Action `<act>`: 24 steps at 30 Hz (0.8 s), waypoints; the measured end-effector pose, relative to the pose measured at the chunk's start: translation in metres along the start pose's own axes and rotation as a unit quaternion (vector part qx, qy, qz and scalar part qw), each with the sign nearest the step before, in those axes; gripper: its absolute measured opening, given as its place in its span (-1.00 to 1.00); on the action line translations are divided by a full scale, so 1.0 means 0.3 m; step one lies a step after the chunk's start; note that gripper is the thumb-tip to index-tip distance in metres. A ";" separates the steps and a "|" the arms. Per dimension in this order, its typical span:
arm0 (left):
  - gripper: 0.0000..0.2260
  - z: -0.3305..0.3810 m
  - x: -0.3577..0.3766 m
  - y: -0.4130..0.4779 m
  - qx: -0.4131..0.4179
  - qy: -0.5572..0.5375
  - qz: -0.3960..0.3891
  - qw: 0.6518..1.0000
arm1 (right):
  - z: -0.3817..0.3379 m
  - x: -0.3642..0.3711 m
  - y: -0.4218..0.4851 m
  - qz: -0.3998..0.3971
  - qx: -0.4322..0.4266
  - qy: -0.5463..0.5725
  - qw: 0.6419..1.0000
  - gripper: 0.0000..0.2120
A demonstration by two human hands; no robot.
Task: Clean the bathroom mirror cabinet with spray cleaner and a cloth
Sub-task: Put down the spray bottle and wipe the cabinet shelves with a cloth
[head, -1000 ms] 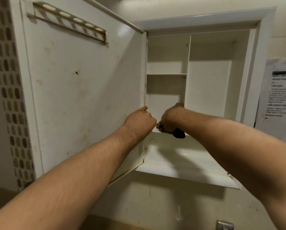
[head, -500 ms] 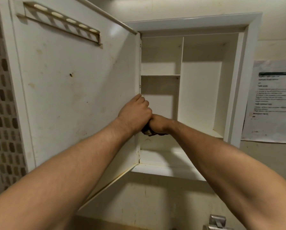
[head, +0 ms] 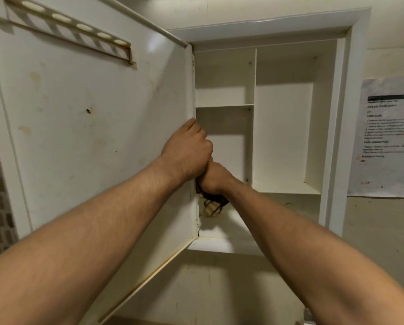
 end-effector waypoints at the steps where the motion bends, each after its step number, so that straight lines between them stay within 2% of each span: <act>1: -0.74 0.003 0.001 -0.005 0.000 0.000 -0.002 1.000 | -0.005 0.004 0.007 -0.004 0.002 0.001 1.000 -0.81; 4: -0.74 0.026 -0.005 -0.007 0.006 0.000 -0.018 1.000 | -0.005 -0.009 0.002 -0.037 0.003 -0.003 0.999 -0.90; 7: -0.73 0.047 0.003 -0.009 0.009 -0.014 -0.031 0.999 | -0.014 -0.026 -0.031 -0.043 -0.012 -0.029 0.999 -0.82; 10: -0.73 0.076 0.030 -0.029 0.017 -0.019 -0.044 0.999 | 0.002 -0.034 -0.079 -0.060 -0.021 -0.134 0.989 -0.85; 12: -0.74 0.108 0.055 -0.053 0.027 -0.016 -0.059 0.998 | 0.037 -0.070 -0.110 -0.089 -0.004 -0.276 0.957 -0.95; 13: -0.74 0.127 0.067 -0.067 0.032 -0.016 -0.066 0.997 | 0.050 -0.094 -0.124 -0.094 0.002 -0.364 0.927 -0.91; 16: -0.74 0.198 0.101 -0.093 0.040 -0.026 -0.074 0.996 | 0.071 -0.148 -0.130 -0.093 0.030 -0.607 0.789 -0.65; 18: -0.76 0.257 0.117 -0.111 0.044 -0.045 -0.069 0.996 | 0.052 -0.160 -0.122 -0.083 0.065 -0.670 0.735 -0.58; 22: -0.72 0.322 0.147 -0.142 0.019 -0.068 -0.063 0.995 | 0.021 -0.128 -0.100 -0.134 0.109 -0.691 0.702 -0.55; 23: -0.71 0.321 0.150 -0.150 0.014 -0.067 -0.064 0.996 | 0.020 -0.118 -0.097 -0.151 0.114 -0.674 0.714 -0.56; 24: -0.70 0.316 0.150 -0.156 0.011 -0.064 -0.064 0.996 | 0.022 -0.111 -0.095 -0.169 0.124 -0.637 0.742 -0.58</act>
Point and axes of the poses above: each hand's wrist, its own y-axis towards the middle knuckle, its own x-axis out of the palm, z = x × y, the point moved 4 cm from there along y, towards the middle knuckle, and after that the axes turned 8 degrees about -z, right-handed, at the moved point
